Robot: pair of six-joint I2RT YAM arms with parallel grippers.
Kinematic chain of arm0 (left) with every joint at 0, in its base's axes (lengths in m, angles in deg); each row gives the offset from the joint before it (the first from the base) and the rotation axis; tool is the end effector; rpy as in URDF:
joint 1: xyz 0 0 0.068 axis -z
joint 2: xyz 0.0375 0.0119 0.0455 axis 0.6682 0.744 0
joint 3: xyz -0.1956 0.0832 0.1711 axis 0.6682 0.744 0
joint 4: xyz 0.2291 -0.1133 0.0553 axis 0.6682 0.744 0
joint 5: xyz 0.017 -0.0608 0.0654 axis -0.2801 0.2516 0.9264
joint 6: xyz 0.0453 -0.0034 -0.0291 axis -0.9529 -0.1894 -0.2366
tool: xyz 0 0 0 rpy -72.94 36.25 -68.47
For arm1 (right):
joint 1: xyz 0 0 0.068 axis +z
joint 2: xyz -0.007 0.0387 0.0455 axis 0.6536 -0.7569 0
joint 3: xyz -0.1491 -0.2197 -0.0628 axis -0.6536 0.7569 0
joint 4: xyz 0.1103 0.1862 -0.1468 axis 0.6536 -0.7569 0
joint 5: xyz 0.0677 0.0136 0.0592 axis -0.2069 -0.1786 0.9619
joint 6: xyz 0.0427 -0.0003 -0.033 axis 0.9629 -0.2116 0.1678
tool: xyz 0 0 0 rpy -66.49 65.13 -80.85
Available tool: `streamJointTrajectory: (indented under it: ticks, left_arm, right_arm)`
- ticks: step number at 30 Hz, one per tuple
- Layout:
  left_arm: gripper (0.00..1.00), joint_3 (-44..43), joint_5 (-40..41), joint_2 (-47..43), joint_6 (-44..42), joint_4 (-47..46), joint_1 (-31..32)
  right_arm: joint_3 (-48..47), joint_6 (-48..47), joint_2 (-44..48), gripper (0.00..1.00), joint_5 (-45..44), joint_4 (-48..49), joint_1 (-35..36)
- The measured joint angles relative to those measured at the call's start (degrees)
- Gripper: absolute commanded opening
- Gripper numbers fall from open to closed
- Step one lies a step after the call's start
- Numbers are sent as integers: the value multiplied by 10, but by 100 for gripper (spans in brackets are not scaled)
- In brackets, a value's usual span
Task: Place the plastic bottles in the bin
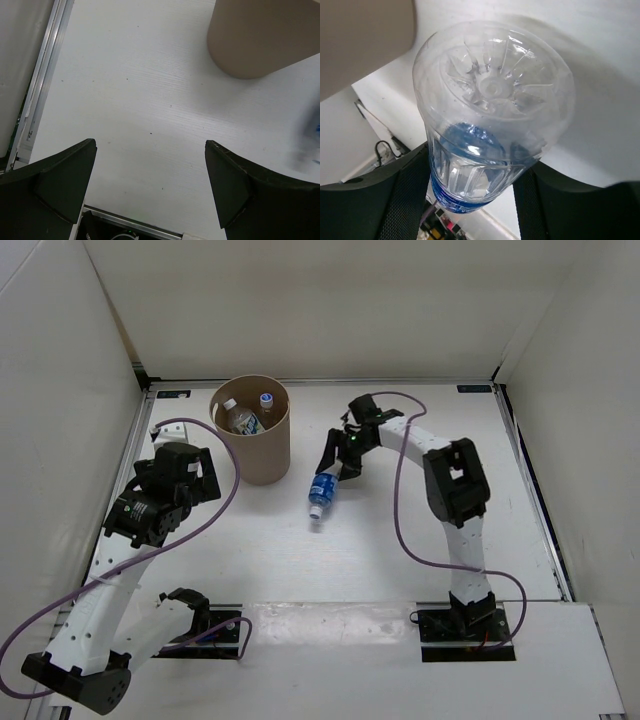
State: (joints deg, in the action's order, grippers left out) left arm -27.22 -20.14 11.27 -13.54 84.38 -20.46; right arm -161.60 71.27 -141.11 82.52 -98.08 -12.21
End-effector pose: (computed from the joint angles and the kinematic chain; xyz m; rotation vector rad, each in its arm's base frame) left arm 0.1462 -0.0377 0.3658 -0.2474 2.2382 0.2479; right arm 0.4070 0.2424 0.1654 -0.0205 2.8314 1.0281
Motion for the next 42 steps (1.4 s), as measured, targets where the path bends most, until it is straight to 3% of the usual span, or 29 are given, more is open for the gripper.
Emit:
streamJointTrajectory:
  ticks: [4, 8, 16, 20, 29, 32, 33, 38, 42]
  left_arm:
    - [100, 0, -1, 0, 0, 0, 0]
    - [100, 0, -1, 0, 0, 0, 0]
    - [100, 0, -2, 0, 0, -2, 0]
    - [100, 0, -2, 0, 0, -2, 0]
    - [100, 0, -4, 0, 0, -3, 0]
    - [100, 0, -3, -1, 0, -3, 0]
    - [100, 0, -3, -2, 0, -3, 0]
    - [100, 0, -3, -4, 0, -3, 0]
    - [100, 0, -3, -4, 0, -3, 0]
  right_arm:
    - [9, -3, 94, 35, -28, -19, -27]
    - [-66, -14, 185, 38, -83, -43, -32]
    - [-202, -68, 275, 40, -212, 14, 58]
    - [-234, -102, 252, 46, -249, 64, 99]
    - [-401, -201, 47, 53, -351, 91, 164]
    - [-403, -215, 21, 55, -369, 90, 178]
    - [-400, -217, 18, 58, -372, 91, 180]
    - [-384, -225, 18, 89, -393, 97, 184]
    - [-381, -243, 20, 90, -429, 88, 193]
